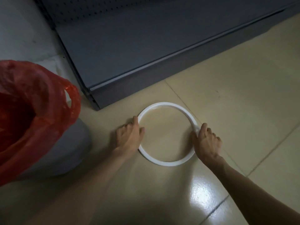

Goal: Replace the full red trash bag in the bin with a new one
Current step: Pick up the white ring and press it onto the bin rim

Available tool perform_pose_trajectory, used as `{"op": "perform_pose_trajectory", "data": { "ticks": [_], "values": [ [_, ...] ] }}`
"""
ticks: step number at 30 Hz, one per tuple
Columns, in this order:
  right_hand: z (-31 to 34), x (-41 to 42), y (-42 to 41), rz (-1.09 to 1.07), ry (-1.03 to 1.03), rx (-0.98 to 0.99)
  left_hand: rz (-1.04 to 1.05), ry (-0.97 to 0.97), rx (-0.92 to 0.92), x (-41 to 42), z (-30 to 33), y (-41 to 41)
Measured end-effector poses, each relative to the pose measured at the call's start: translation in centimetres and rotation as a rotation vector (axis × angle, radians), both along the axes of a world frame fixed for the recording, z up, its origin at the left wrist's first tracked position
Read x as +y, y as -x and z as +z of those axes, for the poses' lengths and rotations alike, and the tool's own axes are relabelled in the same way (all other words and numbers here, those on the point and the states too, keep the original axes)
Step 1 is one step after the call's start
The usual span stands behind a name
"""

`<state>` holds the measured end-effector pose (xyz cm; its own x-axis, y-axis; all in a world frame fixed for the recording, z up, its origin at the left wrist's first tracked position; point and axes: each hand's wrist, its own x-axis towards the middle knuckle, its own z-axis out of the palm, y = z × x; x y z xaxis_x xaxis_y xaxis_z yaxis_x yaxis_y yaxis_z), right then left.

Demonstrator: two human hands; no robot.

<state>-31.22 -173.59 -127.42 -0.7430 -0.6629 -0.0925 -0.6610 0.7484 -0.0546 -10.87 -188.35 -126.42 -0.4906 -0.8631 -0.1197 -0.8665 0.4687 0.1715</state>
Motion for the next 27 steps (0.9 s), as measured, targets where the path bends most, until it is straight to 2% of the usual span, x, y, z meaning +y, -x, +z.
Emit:
{"op": "perform_pose_trajectory", "data": {
  "ticks": [5,8,12,18,23,27],
  "values": [
    [-1.2,0.3,0.2,0.009,0.044,-0.109,-0.005,0.007,-0.055,-0.6,0.1,0.4],
    [0.2,0.0,0.6,0.03,0.152,-0.101,-0.004,0.049,-0.035,-0.8,1.3,0.8],
    [5.9,-0.2,0.8,0.02,0.361,-0.043,0.037,0.12,0.075,-0.6,6.2,0.9],
    [18.0,-2.4,0.6,0.083,0.494,0.008,0.045,0.299,0.177,-2.6,17.6,-0.9],
    [26.1,-9.4,-2.5,0.272,0.616,-0.067,0.156,0.41,0.245,-6.4,24.9,-6.8],
    [28.5,-14.0,-7.8,0.448,0.659,-0.151,0.277,0.36,0.23,-7.0,27.8,-14.2]
  ]
}}
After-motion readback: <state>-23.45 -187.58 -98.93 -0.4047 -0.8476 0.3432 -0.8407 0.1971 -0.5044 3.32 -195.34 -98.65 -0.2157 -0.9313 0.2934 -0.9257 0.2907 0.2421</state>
